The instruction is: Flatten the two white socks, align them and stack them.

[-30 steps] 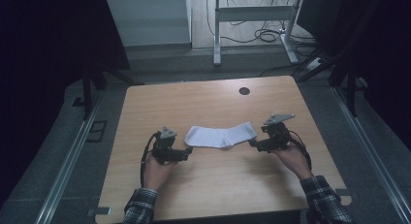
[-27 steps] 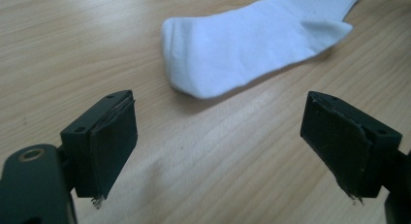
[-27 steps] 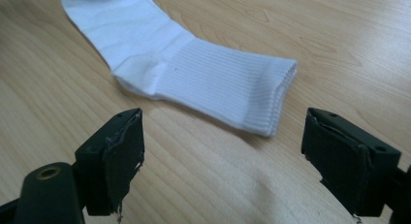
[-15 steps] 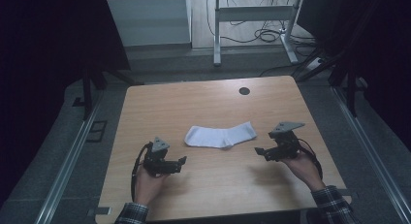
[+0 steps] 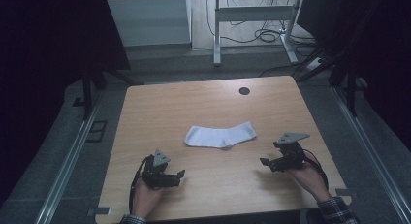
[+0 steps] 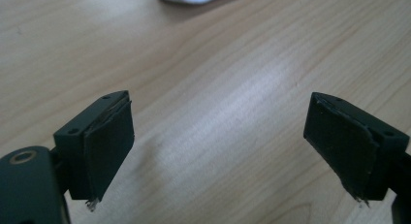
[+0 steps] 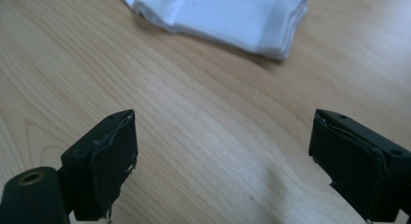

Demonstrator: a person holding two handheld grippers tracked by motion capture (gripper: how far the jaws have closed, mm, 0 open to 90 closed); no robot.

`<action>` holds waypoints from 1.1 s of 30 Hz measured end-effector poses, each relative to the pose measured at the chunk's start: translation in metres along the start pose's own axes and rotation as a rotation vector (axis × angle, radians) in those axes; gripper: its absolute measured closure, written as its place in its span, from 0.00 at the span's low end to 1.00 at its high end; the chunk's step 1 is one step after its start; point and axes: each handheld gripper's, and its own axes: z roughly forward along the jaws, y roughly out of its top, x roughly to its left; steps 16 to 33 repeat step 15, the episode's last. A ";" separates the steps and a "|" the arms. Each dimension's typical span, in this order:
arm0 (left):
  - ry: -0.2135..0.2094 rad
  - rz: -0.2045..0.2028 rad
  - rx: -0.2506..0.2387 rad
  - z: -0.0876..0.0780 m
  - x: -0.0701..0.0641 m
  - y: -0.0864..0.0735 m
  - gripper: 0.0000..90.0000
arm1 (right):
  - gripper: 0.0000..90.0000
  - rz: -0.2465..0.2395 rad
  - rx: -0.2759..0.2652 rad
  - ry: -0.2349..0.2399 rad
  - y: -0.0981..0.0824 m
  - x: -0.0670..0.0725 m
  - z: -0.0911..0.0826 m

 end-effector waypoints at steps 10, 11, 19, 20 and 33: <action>-0.007 0.022 0.033 0.009 0.000 -0.016 0.11 | 0.04 -0.044 0.069 -0.009 -0.022 0.002 0.022; -0.008 0.024 0.030 0.009 0.000 -0.016 0.11 | 0.04 -0.046 0.054 -0.008 -0.023 0.002 0.023; -0.011 0.027 0.026 0.009 0.000 -0.017 0.11 | 0.04 -0.043 0.043 -0.006 -0.024 0.002 0.023; -0.011 0.027 0.026 0.009 0.000 -0.017 0.11 | 0.04 -0.043 0.043 -0.006 -0.024 0.002 0.023; -0.011 0.027 0.026 0.009 0.000 -0.017 0.11 | 0.04 -0.043 0.043 -0.006 -0.024 0.002 0.023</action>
